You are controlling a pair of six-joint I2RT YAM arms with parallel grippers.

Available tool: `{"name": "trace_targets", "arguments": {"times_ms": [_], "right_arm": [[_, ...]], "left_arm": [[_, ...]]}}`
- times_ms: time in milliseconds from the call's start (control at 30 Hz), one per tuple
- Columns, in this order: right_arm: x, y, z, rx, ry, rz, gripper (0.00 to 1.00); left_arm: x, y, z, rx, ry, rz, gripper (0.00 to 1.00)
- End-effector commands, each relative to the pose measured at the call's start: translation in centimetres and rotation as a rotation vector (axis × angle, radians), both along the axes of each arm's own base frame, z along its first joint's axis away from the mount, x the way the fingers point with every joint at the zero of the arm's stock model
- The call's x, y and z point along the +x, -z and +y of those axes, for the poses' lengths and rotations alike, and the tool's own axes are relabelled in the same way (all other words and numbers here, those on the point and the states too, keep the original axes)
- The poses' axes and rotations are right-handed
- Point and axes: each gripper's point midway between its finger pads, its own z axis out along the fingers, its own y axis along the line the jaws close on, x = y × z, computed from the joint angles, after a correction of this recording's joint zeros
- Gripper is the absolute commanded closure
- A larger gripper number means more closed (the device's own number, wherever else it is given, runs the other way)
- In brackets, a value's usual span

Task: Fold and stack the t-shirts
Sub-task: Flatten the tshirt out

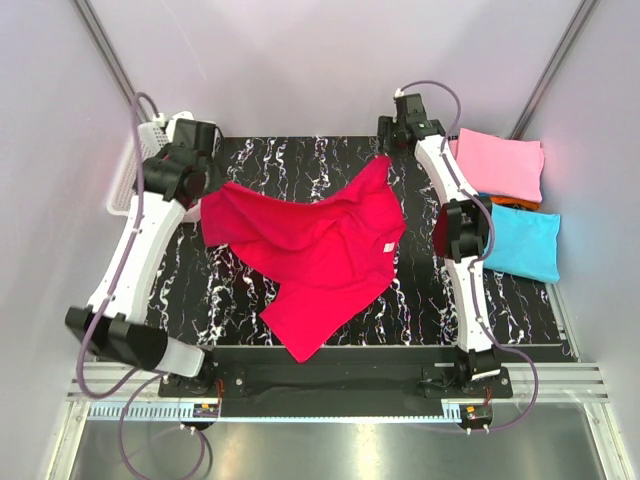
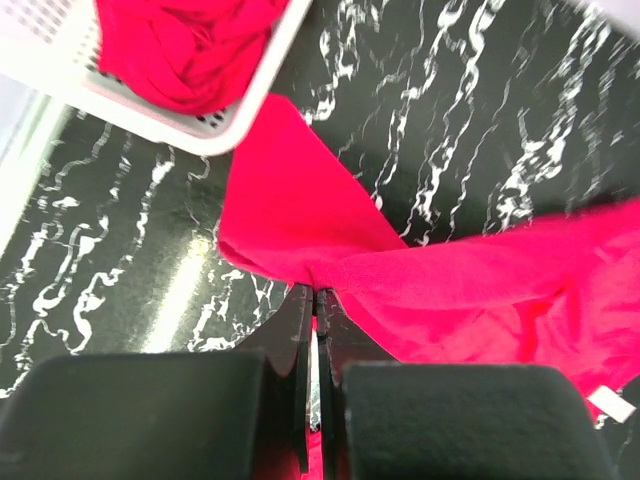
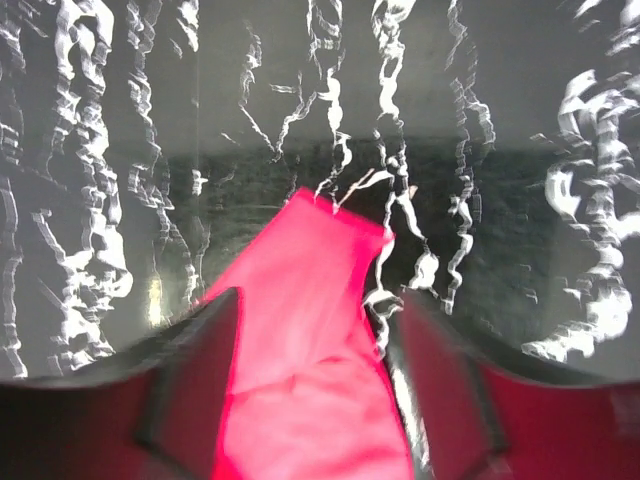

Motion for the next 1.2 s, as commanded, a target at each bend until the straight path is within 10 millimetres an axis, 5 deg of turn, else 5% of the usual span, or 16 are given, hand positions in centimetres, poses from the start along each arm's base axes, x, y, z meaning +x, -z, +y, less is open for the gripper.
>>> {"name": "trace_targets", "arguments": {"times_ms": [0, 167, 467, 667, 1167], "right_arm": [[0.8, 1.3, 1.3, 0.079, -0.097, 0.019, 0.24], [1.1, 1.1, 0.8, 0.127, -0.09, 0.025, 0.23], [-4.1, 1.8, 3.7, 0.253, -0.191, 0.164, 0.66], [-6.9, 2.9, 6.0, 0.333, -0.251, 0.245, 0.66], [-7.3, 5.8, 6.0, 0.326, -0.236, 0.286, 0.61]], "left_arm": [[2.6, 0.9, -1.1, -0.042, 0.006, -0.019, 1.0], [4.2, 3.2, -1.9, -0.039, 0.031, 0.039, 1.0], [5.4, 4.5, -2.4, -0.028, 0.055, 0.069, 1.0], [5.7, 4.8, -2.8, -0.038, 0.065, 0.071, 1.0], [5.5, 5.2, -2.4, -0.038, 0.065, 0.081, 1.0]]}}
